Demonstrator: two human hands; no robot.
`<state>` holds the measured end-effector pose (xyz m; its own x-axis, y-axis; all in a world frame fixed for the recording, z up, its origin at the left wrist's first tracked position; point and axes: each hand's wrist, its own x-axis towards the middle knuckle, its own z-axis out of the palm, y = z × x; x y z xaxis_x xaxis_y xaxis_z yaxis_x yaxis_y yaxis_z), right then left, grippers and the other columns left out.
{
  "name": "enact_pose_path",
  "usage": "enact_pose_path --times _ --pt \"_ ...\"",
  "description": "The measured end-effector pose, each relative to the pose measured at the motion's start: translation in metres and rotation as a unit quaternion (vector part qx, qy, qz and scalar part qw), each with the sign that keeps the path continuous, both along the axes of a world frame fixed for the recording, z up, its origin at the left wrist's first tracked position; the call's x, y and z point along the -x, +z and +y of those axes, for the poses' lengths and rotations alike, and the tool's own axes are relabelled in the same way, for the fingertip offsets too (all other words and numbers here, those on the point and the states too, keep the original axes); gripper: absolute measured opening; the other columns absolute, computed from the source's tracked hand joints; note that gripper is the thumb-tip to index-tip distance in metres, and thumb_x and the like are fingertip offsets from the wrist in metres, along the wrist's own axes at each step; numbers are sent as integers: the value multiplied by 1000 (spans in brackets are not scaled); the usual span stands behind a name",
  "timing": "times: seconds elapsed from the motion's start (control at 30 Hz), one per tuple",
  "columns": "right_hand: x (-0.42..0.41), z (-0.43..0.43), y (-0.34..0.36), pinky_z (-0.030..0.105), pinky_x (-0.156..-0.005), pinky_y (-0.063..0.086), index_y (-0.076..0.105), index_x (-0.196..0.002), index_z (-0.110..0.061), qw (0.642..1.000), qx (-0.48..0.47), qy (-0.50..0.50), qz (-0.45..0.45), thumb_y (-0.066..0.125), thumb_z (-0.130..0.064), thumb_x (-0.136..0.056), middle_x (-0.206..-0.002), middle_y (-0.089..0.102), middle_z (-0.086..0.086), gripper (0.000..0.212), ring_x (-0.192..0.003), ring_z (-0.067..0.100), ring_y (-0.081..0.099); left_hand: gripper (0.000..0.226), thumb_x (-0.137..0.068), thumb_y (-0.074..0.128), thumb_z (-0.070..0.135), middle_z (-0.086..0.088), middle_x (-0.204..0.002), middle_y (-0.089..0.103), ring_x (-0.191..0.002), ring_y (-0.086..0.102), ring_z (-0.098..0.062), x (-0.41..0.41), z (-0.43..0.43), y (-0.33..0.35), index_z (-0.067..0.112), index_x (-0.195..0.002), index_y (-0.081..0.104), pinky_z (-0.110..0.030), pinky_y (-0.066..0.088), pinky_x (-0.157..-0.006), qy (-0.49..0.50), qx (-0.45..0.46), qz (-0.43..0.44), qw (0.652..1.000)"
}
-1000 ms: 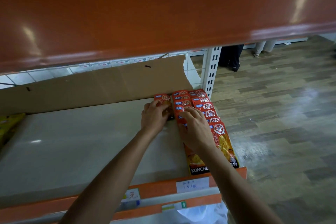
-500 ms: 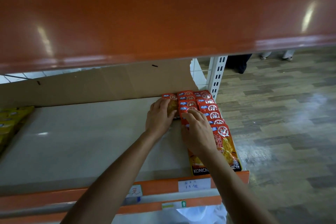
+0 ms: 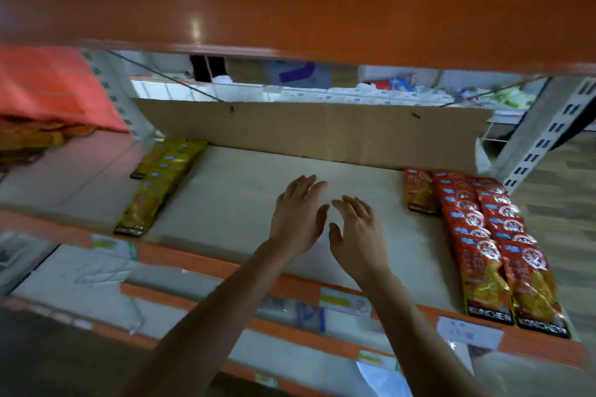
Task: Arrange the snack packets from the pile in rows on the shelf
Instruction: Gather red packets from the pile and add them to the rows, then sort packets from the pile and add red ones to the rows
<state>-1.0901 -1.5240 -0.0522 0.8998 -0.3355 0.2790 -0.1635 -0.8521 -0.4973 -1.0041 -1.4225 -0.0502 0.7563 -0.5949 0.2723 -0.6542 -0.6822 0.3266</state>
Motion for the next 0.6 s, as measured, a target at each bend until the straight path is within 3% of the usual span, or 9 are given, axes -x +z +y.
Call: enact_pose_path --times 0.17,0.33,0.47,0.6 --pt "-46 111 -3 45 -111 34 55 -129 -3 998 -10 64 -20 64 -9 -83 -137 51 18 48 -131 38 41 45 -97 47 27 -6 -150 39 -140 30 -26 -28 122 2 17 -141 43 -46 35 -106 67 -3 -22 997" --pt "-90 217 -11 53 -101 42 62 -119 0 993 -8 112 -41 71 -4 -70 -129 57 24 50 -119 44 52 48 -89 38 36 -10 -129 59 -123 50 -34 -54 238 5 12 -126 57 -48 49 -91 128 23 -50 990" --pt "-117 287 -15 50 -93 48 62 -112 -2 986 -12 163 -40 64 -10 -64 -119 61 23 48 -110 44 56 52 -86 37 38 -10 -127 61 -120 53 -36 -69 310 5 12 -124 59 -46 48 -91 168 29 -69 983" --pt "-141 343 -15 49 -91 49 61 -111 -3 978 -1 203 -45 72 -4 -62 -115 62 21 51 -107 43 57 52 -89 35 42 -9 -129 60 -123 51 -35 -83 368 1 12 -125 58 -49 47 -92 219 40 -70 972"
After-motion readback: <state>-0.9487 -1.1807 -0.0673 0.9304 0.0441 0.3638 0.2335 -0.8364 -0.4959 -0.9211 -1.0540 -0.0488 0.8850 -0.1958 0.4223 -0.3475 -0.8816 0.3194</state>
